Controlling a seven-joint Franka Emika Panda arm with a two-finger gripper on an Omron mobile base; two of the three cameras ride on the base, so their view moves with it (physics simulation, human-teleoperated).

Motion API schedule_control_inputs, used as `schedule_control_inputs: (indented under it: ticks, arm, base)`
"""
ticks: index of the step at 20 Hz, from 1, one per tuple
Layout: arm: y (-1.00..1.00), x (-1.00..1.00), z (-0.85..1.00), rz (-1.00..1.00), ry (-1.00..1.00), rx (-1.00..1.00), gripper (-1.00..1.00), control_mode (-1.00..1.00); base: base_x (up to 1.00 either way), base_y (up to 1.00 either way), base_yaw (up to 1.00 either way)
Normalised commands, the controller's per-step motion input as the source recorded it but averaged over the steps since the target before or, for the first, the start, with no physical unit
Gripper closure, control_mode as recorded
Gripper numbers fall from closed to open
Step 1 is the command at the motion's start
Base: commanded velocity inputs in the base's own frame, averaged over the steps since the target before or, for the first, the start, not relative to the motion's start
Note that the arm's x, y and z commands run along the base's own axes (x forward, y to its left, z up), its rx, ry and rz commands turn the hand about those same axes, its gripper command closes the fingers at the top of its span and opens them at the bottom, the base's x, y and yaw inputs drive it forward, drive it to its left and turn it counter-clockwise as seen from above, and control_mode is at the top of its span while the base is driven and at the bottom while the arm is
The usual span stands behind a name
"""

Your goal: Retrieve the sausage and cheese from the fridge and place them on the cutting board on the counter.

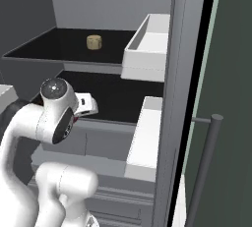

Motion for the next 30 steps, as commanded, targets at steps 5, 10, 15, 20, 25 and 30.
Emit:
schedule_control_inputs:
  ticks: [5,10,15,20,25,30]
  arm:
    - [0.00,-0.97,0.82,-0.15,0.09,0.00,1.00,-1.00]
    - [0.00,-0.77,0.78,-0.11,0.11,-0.02,1.00,-1.00]
    - [0.00,-0.39,0.26,-0.16,0.06,-0.07,1.00,-1.00]
    - [-0.01,-0.16,-0.10,-0.07,-0.01,-0.04,1.00,-1.00]
    - [-0.12,-0.32,-0.02,-0.03,-0.23,0.00,1.00,-1.00]
    - [-0.17,-0.38,0.00,-0.01,-0.20,0.00,1.00,-1.00]
  base:
    - [0.00,0.00,0.00]
    - [0.00,0.00,0.00]
    - [0.00,0.00,0.00]
    - [0.00,0.00,0.00]
    - [0.00,0.00,0.00]
    - [0.00,0.00,0.00]
